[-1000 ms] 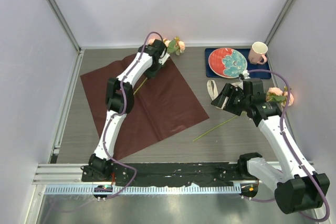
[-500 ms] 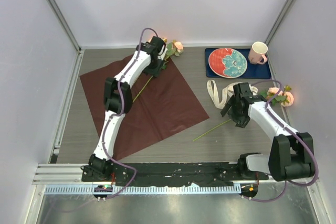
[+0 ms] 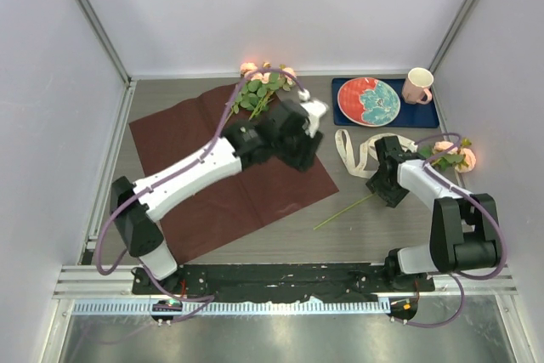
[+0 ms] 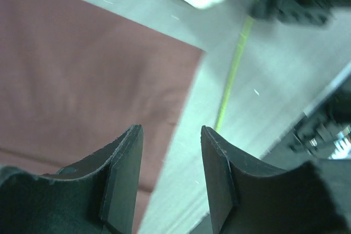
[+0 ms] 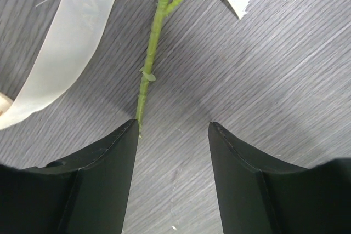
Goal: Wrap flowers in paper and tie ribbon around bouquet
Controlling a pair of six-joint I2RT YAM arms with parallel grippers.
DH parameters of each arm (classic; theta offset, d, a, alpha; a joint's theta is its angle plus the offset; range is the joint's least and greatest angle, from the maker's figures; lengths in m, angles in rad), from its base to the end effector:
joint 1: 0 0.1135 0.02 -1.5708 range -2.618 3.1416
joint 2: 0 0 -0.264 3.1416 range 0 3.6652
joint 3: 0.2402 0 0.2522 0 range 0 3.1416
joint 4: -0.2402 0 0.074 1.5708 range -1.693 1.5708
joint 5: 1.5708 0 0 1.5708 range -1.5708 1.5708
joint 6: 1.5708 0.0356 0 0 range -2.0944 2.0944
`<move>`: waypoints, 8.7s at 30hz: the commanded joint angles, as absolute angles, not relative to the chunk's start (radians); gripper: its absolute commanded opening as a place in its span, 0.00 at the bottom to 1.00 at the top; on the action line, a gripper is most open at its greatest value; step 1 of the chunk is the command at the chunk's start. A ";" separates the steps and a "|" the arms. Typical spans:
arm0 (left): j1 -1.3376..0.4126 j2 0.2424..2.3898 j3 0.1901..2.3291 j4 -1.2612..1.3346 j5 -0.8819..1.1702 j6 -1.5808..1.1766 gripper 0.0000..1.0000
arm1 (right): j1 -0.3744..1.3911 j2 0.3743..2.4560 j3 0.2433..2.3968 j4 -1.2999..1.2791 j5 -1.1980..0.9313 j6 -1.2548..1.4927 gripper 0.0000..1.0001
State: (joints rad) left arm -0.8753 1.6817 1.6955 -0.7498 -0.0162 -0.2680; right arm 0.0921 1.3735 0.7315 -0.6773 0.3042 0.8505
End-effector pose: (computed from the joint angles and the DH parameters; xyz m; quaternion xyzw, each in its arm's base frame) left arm 0.2404 -0.2872 0.3657 0.2702 0.8733 -0.2131 0.3449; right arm 0.2273 0.0103 0.1692 0.3807 0.9039 -0.0776 0.1787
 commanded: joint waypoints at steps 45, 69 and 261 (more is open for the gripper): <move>-1.117 1.025 1.068 -0.571 -0.209 -0.396 0.53 | 0.140 1.053 0.856 -1.085 0.667 1.112 0.00; -1.112 0.762 1.045 -0.821 -0.571 -0.656 0.65 | 0.673 1.265 1.256 -0.698 0.521 0.896 0.00; -0.798 1.829 1.037 -0.396 0.023 -0.854 0.37 | 0.399 1.473 0.643 -0.111 -0.176 0.563 0.71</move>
